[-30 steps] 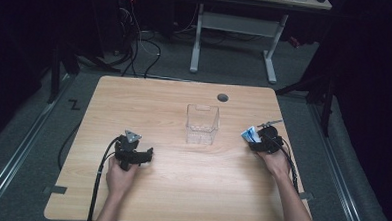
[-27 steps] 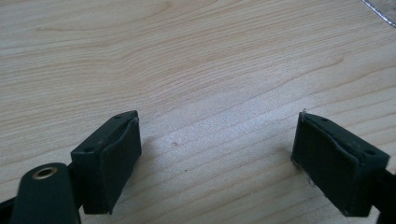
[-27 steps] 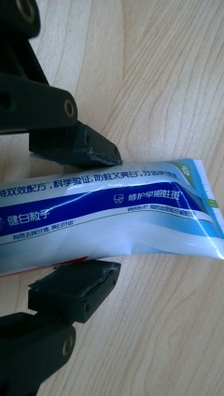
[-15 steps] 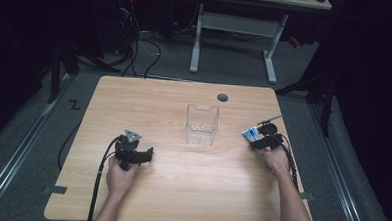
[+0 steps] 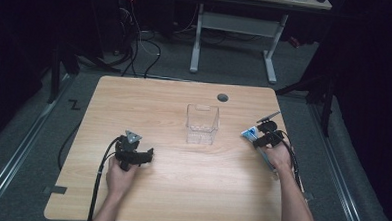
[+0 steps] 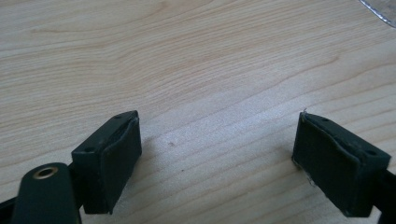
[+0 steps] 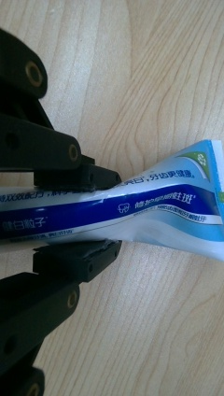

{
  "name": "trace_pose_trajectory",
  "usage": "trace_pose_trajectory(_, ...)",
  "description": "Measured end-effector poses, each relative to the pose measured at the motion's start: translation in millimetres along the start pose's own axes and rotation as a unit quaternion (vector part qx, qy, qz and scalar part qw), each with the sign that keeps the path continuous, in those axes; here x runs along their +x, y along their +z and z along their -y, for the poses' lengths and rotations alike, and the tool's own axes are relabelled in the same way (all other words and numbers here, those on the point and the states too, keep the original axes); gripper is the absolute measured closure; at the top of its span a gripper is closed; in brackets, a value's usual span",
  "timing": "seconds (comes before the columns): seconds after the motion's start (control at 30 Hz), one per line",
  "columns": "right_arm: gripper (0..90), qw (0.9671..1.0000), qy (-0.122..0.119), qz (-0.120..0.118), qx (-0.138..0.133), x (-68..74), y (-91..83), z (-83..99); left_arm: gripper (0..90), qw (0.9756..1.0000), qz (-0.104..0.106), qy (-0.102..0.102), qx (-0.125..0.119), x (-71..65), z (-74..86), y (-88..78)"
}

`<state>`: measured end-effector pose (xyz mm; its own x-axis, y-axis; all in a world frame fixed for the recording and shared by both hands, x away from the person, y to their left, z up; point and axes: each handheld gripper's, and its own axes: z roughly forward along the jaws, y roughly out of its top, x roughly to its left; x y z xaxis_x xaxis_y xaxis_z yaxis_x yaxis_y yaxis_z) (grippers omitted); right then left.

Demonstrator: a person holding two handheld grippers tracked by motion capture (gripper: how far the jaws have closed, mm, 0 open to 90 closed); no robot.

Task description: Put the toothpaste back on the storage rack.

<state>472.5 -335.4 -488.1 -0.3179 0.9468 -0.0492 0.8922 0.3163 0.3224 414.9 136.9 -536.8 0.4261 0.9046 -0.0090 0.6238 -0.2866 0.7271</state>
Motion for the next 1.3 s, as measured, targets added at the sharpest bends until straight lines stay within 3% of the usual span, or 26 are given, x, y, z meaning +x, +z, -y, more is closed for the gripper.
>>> trace_pose_trajectory(0.43,69.1,0.9976,-0.015,-0.039,-0.055,11.0,-11.0,2.9,15.8,1.0000,0.001,0.000,0.000,0.1,0.0,0.0)
trace_pose_trajectory(0.7,69.8,0.9907,-0.020,-0.075,-0.112,23.3,-26.0,6.7,16.0,1.0000,0.002,-0.002,-0.001,0.4,0.0,0.1)
trace_pose_trajectory(0.8,70.2,0.9894,-0.023,-0.076,-0.121,26.2,-28.5,7.6,16.0,1.0000,0.002,-0.002,-0.001,0.5,0.0,0.1)
trace_pose_trajectory(0.83,70.4,0.9872,-0.025,-0.075,-0.138,28.6,-31.8,8.6,16.0,1.0000,0.002,-0.002,-0.001,0.5,0.0,0.2)
trace_pose_trajectory(0.93,70.6,0.9853,-0.026,-0.076,-0.151,31.0,-35.9,9.0,16.0,1.0000,0.002,-0.002,-0.001,0.4,0.0,0.2)
trace_pose_trajectory(1.0,70.8,0.9819,-0.028,-0.084,-0.167,34.5,-43.6,9.4,16.0,1.0000,0.002,-0.002,-0.001,0.4,-0.1,0.2)
trace_pose_trajectory(1.17,70.9,0.9788,-0.031,-0.095,-0.179,38.2,-50.7,9.7,16.0,1.0000,0.002,-0.002,-0.002,0.4,-0.1,0.4)
trace_pose_trajectory(1.3,71.0,0.9735,-0.034,-0.111,-0.197,41.0,-59.4,11.3,16.0,1.0000,0.002,-0.002,-0.001,0.5,-0.2,0.4)
